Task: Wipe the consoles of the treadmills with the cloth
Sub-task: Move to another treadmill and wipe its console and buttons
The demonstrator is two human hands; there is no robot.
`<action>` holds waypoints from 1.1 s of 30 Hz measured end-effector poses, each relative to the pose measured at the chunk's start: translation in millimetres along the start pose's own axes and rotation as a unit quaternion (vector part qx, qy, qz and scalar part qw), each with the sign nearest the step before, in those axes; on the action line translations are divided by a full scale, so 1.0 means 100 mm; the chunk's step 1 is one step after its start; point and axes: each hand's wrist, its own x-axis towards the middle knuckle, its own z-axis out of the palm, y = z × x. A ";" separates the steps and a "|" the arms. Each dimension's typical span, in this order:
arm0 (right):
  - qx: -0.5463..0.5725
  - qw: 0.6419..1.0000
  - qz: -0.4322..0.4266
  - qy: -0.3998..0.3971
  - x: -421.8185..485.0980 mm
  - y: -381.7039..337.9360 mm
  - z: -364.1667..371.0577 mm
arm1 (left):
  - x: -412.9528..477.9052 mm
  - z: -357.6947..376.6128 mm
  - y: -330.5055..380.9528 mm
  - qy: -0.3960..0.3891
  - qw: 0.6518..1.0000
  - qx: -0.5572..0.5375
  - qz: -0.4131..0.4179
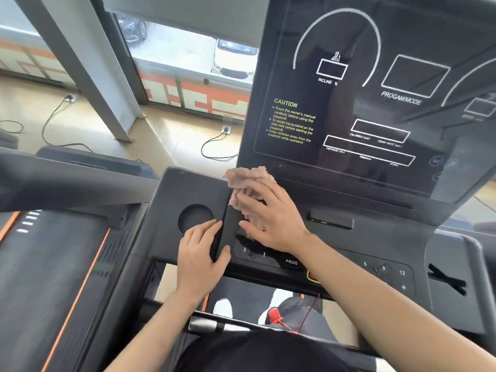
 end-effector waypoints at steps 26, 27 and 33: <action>-0.285 0.928 -0.006 -0.242 -0.82 0.78 -0.57 | -0.05 0.06 0.04 -0.002 0.999 0.039 0.024; -0.287 0.927 0.008 -0.240 -0.93 0.81 -0.62 | -0.06 0.09 0.04 0.003 0.999 0.046 0.024; -0.302 0.923 0.114 -0.211 -1.58 0.96 -0.89 | -0.14 0.19 0.06 0.019 0.997 0.069 0.017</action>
